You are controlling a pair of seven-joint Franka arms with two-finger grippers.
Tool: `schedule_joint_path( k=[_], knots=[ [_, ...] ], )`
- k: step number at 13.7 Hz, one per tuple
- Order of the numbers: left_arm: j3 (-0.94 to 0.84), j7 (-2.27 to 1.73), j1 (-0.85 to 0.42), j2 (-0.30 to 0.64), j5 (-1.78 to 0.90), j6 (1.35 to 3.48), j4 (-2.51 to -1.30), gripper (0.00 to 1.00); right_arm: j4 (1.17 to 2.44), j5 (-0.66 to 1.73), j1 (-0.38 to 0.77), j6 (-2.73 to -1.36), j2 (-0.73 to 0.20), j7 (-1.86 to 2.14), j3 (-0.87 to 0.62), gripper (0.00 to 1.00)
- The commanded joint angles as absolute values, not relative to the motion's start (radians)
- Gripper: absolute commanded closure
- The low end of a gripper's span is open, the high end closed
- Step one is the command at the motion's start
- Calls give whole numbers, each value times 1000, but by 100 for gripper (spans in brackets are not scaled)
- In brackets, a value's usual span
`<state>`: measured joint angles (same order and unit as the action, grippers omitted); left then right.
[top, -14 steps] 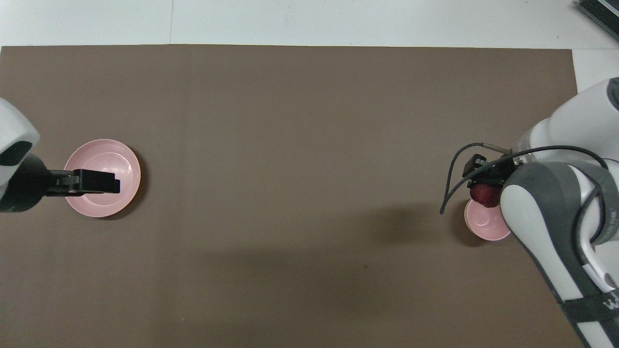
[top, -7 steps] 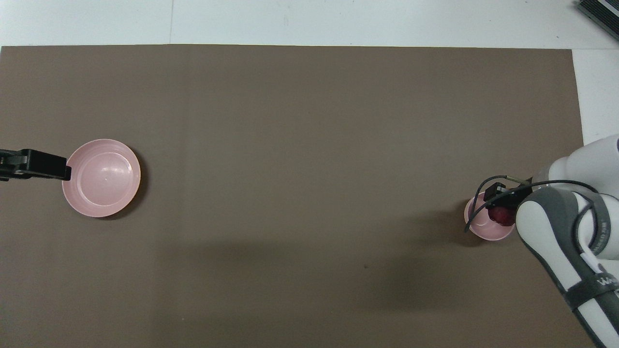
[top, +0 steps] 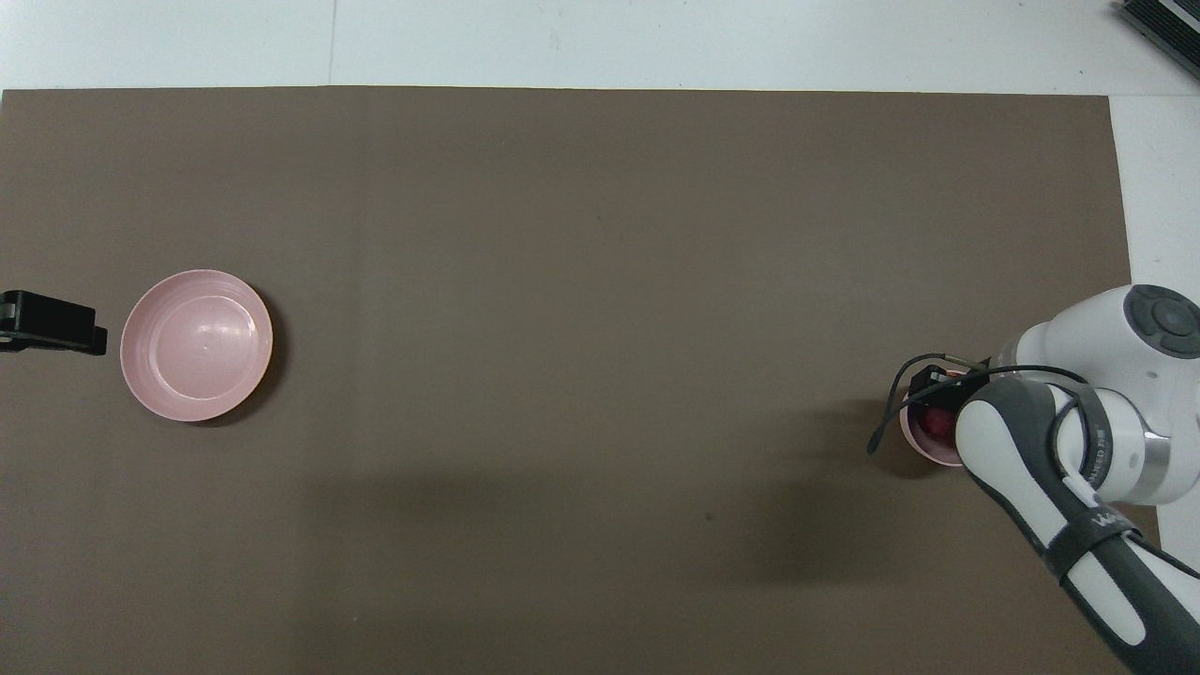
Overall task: Move apple from plate to bowl
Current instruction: 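Carry the apple with the right gripper over the pink bowl and release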
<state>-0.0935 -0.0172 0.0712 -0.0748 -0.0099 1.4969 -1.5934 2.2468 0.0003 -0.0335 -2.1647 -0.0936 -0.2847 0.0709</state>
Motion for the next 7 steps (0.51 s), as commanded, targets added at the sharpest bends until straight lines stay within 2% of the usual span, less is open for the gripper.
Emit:
schedule_joint_path(
  k=[1,4,7],
  knots=[
    [-101,-12,63,-71,17,1480,-1578,0,2228,25,-31,-2126,-65,-290,61,0],
    [-46,-17,-12,-74,14,1489,-1582,0,2120,23,-28,-1987,-34,-288,51,0],
    [-51,-21,3,-74,5,1483,-1582,0,1983,2,-26,-1873,-8,-179,49,0]
  ],
)
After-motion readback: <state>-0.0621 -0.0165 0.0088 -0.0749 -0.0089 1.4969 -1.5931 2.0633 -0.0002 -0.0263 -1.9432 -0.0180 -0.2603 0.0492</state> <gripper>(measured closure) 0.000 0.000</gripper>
